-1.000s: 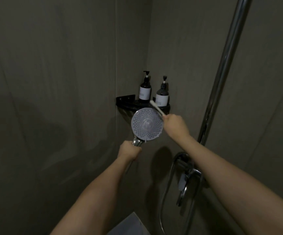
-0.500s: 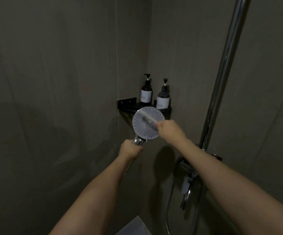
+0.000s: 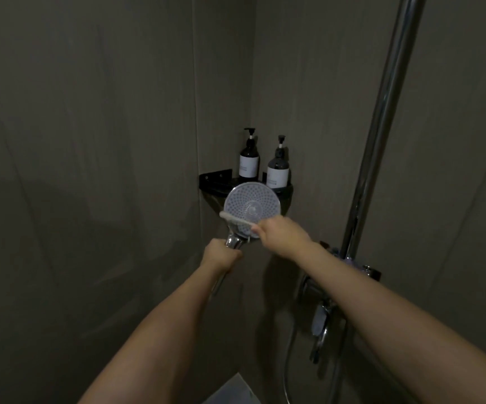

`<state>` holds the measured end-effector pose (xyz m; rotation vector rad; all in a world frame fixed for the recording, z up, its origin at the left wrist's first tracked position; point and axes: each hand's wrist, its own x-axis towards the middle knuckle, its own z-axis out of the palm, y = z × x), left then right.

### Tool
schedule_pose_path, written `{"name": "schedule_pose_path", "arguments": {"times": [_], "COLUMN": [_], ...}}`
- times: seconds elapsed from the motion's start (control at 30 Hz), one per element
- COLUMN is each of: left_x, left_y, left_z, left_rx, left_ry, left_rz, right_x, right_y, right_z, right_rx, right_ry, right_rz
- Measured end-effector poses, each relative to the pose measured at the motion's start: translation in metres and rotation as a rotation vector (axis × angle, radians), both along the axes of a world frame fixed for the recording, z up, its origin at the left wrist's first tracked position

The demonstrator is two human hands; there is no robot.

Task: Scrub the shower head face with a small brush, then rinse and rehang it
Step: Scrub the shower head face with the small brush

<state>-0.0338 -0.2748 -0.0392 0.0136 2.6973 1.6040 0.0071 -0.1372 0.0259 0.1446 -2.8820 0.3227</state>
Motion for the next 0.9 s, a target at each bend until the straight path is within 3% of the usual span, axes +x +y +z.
{"name": "schedule_pose_path", "arguments": {"times": [0.03, 0.17, 0.23, 0.3, 0.37, 0.43, 0.47, 0.57, 0.63, 0.73, 0.83, 0.9], "left_x": [0.0, 0.002, 0.003, 0.002, 0.003, 0.003, 0.003, 0.004, 0.004, 0.004, 0.004, 0.004], "left_y": [0.0, -0.002, -0.002, -0.002, -0.001, -0.001, -0.001, -0.005, -0.008, -0.01, -0.011, -0.012], "left_z": [0.0, -0.005, -0.006, -0.005, -0.004, -0.002, -0.001, 0.0, -0.002, -0.004, -0.002, -0.003], "left_rx": [-0.006, -0.014, 0.005, 0.012, 0.012, 0.013, 0.015, 0.001, 0.01, 0.003, -0.019, -0.021], "left_ry": [0.0, -0.021, -0.024, -0.02, -0.013, -0.002, 0.0, -0.006, -0.009, -0.018, -0.001, -0.005], "left_rz": [-0.007, -0.022, -0.017, -0.015, -0.012, -0.009, -0.011, -0.01, -0.014, -0.015, -0.002, -0.008], "right_x": [-0.004, -0.008, -0.007, 0.003, 0.008, 0.004, 0.001, -0.004, -0.007, 0.003, 0.011, 0.004], "right_y": [0.004, 0.041, 0.043, 0.024, 0.004, 0.002, 0.007, 0.032, 0.041, 0.022, -0.003, 0.002], "right_z": [-0.002, 0.002, 0.004, 0.006, 0.0, -0.006, -0.007, -0.005, -0.001, 0.002, -0.01, -0.015], "right_rx": [-0.035, -0.612, -0.516, -0.272, -0.078, -0.011, -0.018, -0.332, -0.458, -0.355, -0.165, -0.16], "right_ry": [-0.026, 0.05, 0.074, 0.078, 0.013, -0.063, -0.059, 0.004, 0.043, 0.07, -0.026, -0.061], "right_rz": [-0.068, -0.414, -0.378, -0.211, -0.047, -0.019, -0.074, -0.322, -0.372, -0.202, -0.023, -0.106]}}
